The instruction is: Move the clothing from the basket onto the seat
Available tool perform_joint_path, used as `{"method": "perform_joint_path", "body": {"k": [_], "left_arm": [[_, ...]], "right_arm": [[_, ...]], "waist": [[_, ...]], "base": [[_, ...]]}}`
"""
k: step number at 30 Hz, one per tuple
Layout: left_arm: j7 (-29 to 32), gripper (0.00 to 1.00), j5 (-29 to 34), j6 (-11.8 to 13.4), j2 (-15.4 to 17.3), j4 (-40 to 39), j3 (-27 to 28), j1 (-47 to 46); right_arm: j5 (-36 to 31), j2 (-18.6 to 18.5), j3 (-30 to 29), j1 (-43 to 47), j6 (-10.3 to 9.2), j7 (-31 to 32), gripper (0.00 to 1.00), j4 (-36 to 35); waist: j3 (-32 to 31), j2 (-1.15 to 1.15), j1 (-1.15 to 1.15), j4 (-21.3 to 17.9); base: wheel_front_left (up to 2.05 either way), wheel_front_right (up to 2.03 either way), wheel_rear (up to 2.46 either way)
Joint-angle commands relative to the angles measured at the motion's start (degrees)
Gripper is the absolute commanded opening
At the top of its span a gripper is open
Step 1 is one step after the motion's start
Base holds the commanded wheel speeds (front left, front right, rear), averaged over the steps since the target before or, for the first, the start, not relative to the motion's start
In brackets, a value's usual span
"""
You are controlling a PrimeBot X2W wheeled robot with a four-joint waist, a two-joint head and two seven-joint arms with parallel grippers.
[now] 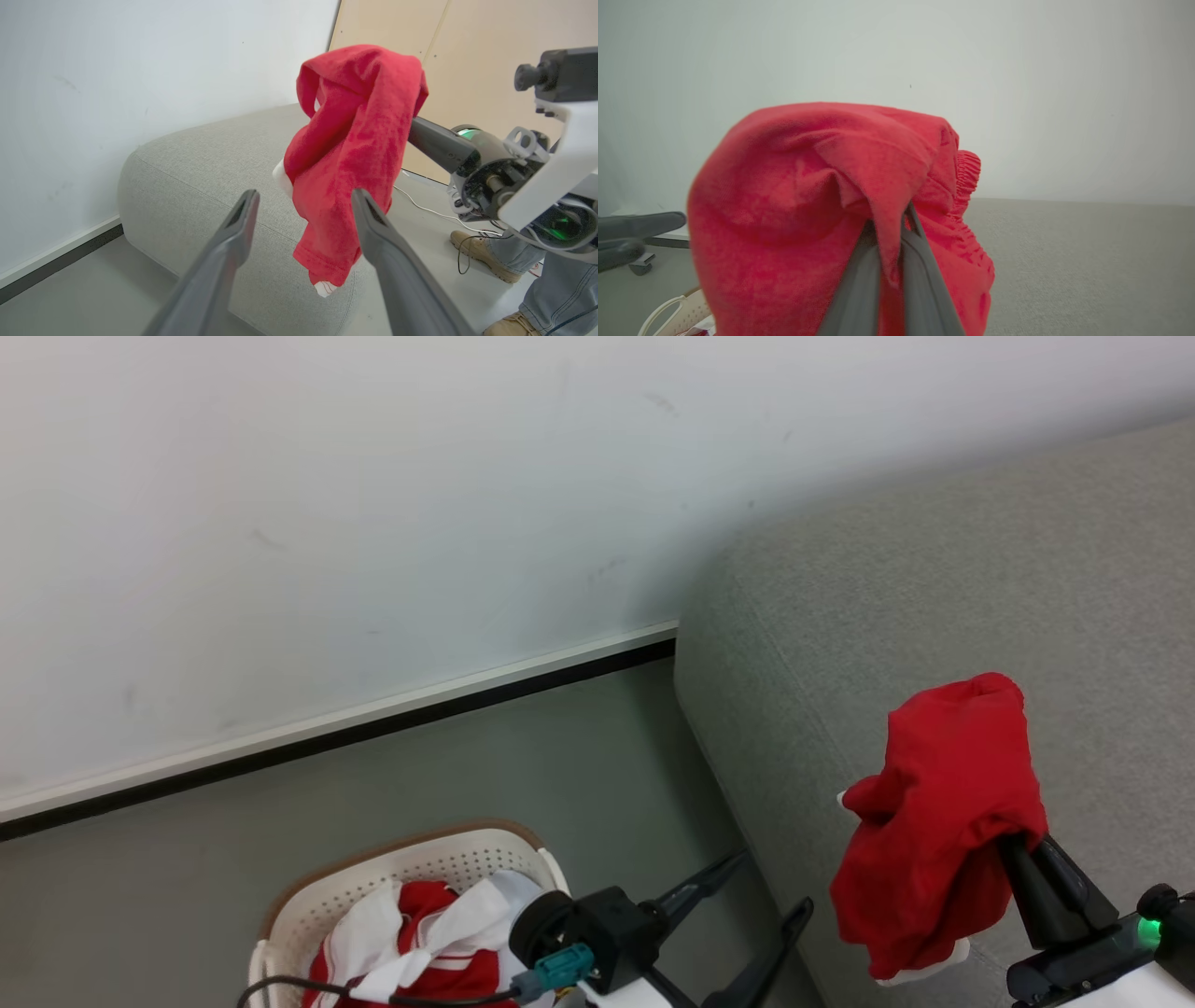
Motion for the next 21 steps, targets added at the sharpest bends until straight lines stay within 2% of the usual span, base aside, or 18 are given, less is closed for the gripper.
{"method": "perform_joint_path", "body": {"k": [1, 5, 10, 16, 21], "left_arm": [[-0.4, 1.00, 0.6, 0.0, 0.1, 0.2, 0.1, -0.7], [-0.2, 1.00, 0.8, 0.2, 0.0, 0.6, -0.3, -1.4], [0.6, 1.00, 1.3, -0.2, 0.0, 0.4, -0.8, -3.7], [3.3, 1.00, 3.7, 0.2, 0.9, -0.5, -0.1, -10.5], [4.9, 1.00, 5.9, -0.1, 1.5, -1.1, 0.7, -17.1]], "right_arm": [[-0.1, 0.2, -0.6, 0.5, -0.12, 0.0, 0.00, -0.3], [-0.2, 1.0, -2.0, 0.8, -0.12, 0.0, 0.00, -0.5], [1.1, 2.2, -5.2, -1.0, -0.12, 0.0, 0.00, -0.3], [1.6, 3.7, -14.1, -10.2, -0.12, 0.0, 0.00, 3.4], [1.8, 1.8, -22.2, -22.7, -0.12, 0.0, 0.00, 10.1]], "waist": [[0.8, 0.00, 0.00, -2.2], [1.8, 0.00, 0.00, -3.2], [5.6, 0.00, 0.00, -2.0], [16.5, 0.00, 0.00, 1.4], [26.3, 0.00, 0.00, 5.4]], "base": [[0.00, 0.00, 0.00], [0.00, 0.00, 0.00], [0.00, 0.00, 0.00], [0.00, 0.00, 0.00], [0.00, 0.00, 0.00]]}}
